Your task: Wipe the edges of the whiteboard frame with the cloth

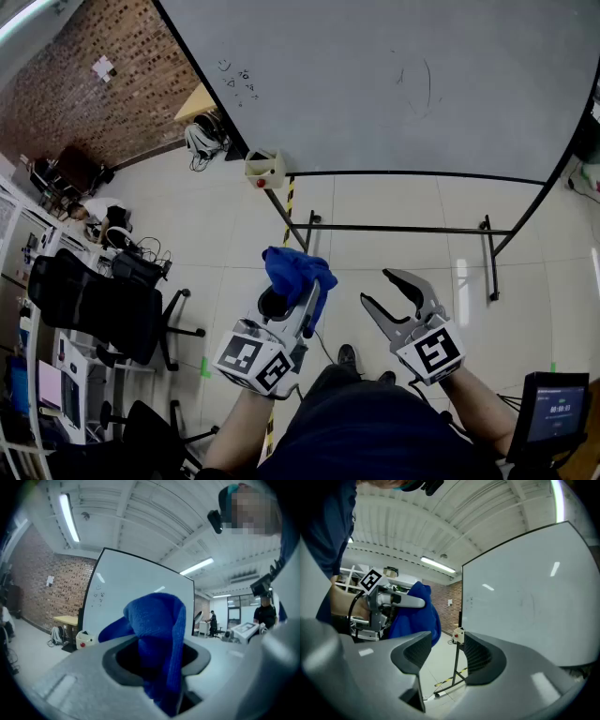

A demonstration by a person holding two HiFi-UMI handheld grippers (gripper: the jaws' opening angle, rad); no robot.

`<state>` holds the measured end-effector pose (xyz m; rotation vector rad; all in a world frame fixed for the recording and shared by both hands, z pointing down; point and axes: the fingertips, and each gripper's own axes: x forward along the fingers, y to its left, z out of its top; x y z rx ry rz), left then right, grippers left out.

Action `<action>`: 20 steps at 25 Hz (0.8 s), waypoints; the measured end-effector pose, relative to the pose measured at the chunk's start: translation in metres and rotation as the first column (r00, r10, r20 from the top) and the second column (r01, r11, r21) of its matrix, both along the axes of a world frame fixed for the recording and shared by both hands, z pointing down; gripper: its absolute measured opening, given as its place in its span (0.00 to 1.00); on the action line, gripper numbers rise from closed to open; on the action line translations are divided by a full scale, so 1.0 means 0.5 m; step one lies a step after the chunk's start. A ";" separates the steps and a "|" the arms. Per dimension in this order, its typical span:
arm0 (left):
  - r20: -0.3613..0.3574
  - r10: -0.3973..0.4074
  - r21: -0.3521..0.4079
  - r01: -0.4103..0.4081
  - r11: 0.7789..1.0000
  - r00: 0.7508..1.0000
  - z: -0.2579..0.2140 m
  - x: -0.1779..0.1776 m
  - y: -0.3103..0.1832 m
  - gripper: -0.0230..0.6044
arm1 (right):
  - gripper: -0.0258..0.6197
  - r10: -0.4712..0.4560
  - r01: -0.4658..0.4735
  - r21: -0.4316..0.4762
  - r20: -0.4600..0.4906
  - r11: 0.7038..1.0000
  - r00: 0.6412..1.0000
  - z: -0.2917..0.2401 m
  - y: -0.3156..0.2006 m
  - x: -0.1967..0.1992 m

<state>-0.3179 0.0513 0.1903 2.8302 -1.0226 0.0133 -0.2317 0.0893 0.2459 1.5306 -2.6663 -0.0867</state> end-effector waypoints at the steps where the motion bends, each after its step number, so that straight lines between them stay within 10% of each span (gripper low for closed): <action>1: -0.012 0.018 -0.019 -0.018 1.000 1.000 -0.005 0.002 0.006 0.31 | 0.40 -0.048 0.048 0.024 -0.003 0.999 0.999 -0.014 0.010 -0.021; 11: -0.148 0.100 -0.066 -0.111 0.992 0.984 -0.063 -0.001 -0.097 0.31 | 0.53 -0.308 0.327 0.153 -0.138 0.933 0.941 -0.098 -0.064 -0.121; 20: -0.265 0.335 -0.125 -0.376 0.918 0.904 -0.091 -0.006 -0.336 0.31 | 0.62 -0.343 0.463 0.169 -0.467 0.870 0.815 -0.117 -0.339 -0.217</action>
